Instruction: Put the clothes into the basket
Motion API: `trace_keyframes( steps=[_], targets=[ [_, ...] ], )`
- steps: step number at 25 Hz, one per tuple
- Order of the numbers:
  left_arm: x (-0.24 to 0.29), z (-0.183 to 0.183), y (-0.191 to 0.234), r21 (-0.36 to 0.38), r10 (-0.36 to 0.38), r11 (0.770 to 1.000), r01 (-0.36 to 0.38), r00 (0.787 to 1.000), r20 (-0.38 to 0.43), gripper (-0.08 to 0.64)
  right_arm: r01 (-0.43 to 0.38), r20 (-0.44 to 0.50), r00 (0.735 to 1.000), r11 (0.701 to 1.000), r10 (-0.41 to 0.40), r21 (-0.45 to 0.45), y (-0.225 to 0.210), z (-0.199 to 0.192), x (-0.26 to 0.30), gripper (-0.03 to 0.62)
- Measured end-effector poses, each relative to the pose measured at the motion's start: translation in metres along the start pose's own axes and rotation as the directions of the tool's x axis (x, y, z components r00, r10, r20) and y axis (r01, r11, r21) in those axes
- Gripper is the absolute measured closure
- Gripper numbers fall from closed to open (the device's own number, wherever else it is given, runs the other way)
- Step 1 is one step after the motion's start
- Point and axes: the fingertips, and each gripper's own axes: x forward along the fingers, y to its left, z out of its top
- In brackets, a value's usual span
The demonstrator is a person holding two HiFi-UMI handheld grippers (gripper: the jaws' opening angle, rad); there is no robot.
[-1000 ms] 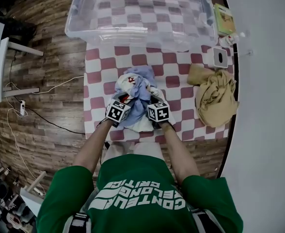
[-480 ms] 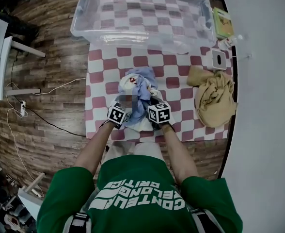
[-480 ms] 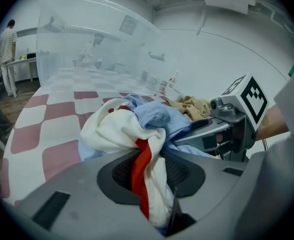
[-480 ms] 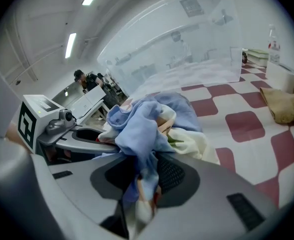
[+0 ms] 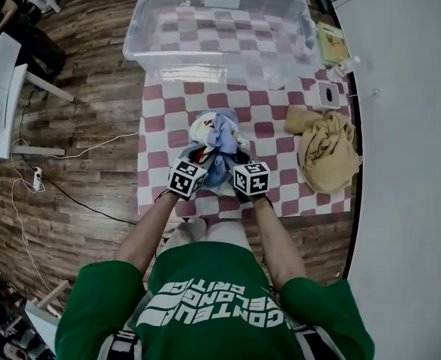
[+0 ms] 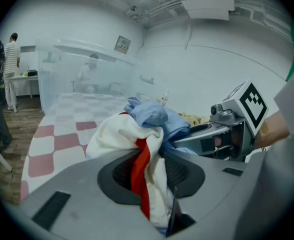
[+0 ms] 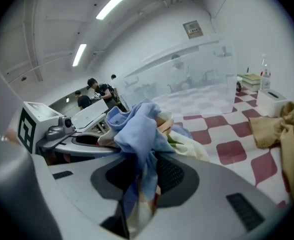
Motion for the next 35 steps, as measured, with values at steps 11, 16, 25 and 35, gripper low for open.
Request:
trace_keyframes(
  steps=[11, 16, 25, 35],
  targets=[
    [-0.054, 0.11, -0.026, 0.132, -0.032, 0.991, 0.006, 0.981, 0.193, 0.462, 0.061, 0.262, 0.964, 0.997, -0.045, -0.05, 0.033, 0.104, -0.066, 0.483],
    [-0.082, 0.162, -0.046, 0.197, -0.06, 0.98, 0.006, 0.962, 0.268, 0.463, 0.085, 0.368, 0.928, 0.994, -0.056, -0.063, 0.05, 0.149, -0.105, 0.486],
    [-0.13, 0.263, -0.069, 0.29, -0.09, 0.956, -0.032, 0.914, 0.395, 0.463, 0.156, 0.517, 0.854, 0.977, -0.061, -0.142, 0.079, 0.245, -0.165, 0.491],
    [-0.167, 0.365, -0.091, 0.365, -0.114, 0.928, -0.077, 0.872, 0.475, 0.465, 0.2, 0.619, 0.785, 0.956, -0.027, -0.213, 0.097, 0.341, -0.219, 0.494]
  ],
)
